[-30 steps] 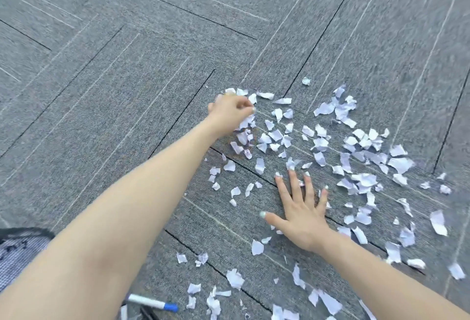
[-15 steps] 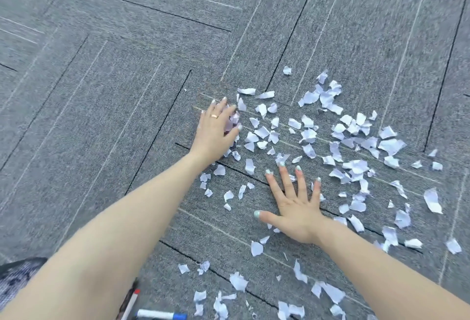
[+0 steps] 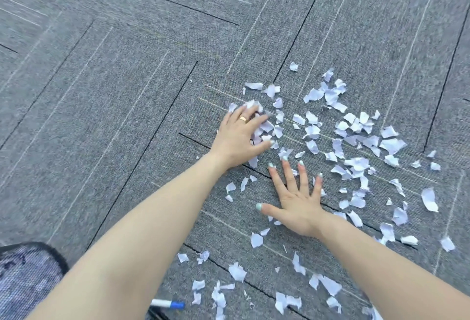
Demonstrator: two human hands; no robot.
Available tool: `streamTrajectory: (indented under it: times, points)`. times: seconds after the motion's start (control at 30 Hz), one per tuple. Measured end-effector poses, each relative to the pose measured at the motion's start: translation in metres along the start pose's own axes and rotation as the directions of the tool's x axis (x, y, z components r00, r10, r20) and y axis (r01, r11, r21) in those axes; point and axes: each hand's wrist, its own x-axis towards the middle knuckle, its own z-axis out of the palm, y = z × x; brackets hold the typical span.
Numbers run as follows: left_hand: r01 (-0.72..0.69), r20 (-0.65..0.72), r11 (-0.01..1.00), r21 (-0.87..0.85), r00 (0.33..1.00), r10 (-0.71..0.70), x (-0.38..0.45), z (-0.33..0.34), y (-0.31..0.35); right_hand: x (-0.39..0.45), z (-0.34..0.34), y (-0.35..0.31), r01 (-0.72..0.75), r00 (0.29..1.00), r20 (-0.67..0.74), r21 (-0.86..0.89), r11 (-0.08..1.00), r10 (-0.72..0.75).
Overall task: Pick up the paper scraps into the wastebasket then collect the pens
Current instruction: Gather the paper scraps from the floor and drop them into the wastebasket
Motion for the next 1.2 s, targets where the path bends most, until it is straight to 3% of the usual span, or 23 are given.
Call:
streamTrajectory:
  times: [0.13,0.23,0.3,0.47,0.53,0.67,0.77,0.83,0.9,1.0,1.1,1.2]
  points:
    - [-0.115,-0.09,0.989,0.088,0.988,0.123,-0.058,0.018,-0.013,0.0,0.001,0.0,0.0,1.0,-0.012,-0.004,1.0,0.0]
    - [-0.079,-0.273,0.99,0.12,0.956,0.109,-0.081,0.032,-0.023,0.0,0.002,0.001,0.0,1.0,-0.026,0.007,1.0,0.0]
    - [-0.038,-0.321,0.995,0.096,0.945,0.067,-0.081,0.034,-0.02,0.0,0.003,0.001,0.001,0.999,-0.046,0.011,1.0,-0.001]
    - [0.078,-0.186,0.995,0.068,0.98,-0.065,-0.069,0.015,0.001,0.001,0.005,0.001,0.011,0.997,-0.077,0.02,1.0,-0.009]
    - [0.158,-0.138,0.986,-0.058,0.977,-0.165,-0.072,0.01,0.009,0.001,0.007,0.002,0.012,0.996,-0.09,0.014,1.0,-0.011]
    - [0.32,-0.087,0.792,-0.52,0.902,-0.422,-0.097,0.01,0.028,0.002,0.008,0.003,0.016,0.993,-0.121,0.014,1.0,-0.014]
    - [0.379,-0.042,0.632,-0.675,0.836,-0.547,-0.121,0.014,0.042,0.001,0.019,0.003,0.031,0.966,-0.256,0.008,0.999,-0.028]
    - [0.365,-0.038,0.54,-0.758,0.803,-0.595,-0.135,0.018,0.046,-0.001,0.031,0.004,0.067,0.885,-0.464,0.053,0.996,-0.035]
    - [0.352,-0.032,0.471,-0.809,0.773,-0.633,-0.145,0.024,0.046,-0.004,0.032,0.0,0.196,0.76,-0.65,0.199,0.96,-0.02]
    - [0.408,0.002,0.438,-0.801,0.733,-0.68,-0.159,0.034,0.043,-0.006,0.019,-0.007,0.394,0.68,-0.733,0.333,0.857,-0.028]
    - [0.537,0.081,0.459,-0.707,0.707,-0.702,-0.17,0.041,0.045,0.006,-0.02,-0.019,0.428,0.684,-0.728,0.334,0.84,-0.059]
    - [0.644,0.11,0.585,-0.493,0.713,-0.693,-0.166,0.041,0.047,0.034,-0.06,-0.02,0.396,0.734,-0.676,0.35,0.849,-0.064]
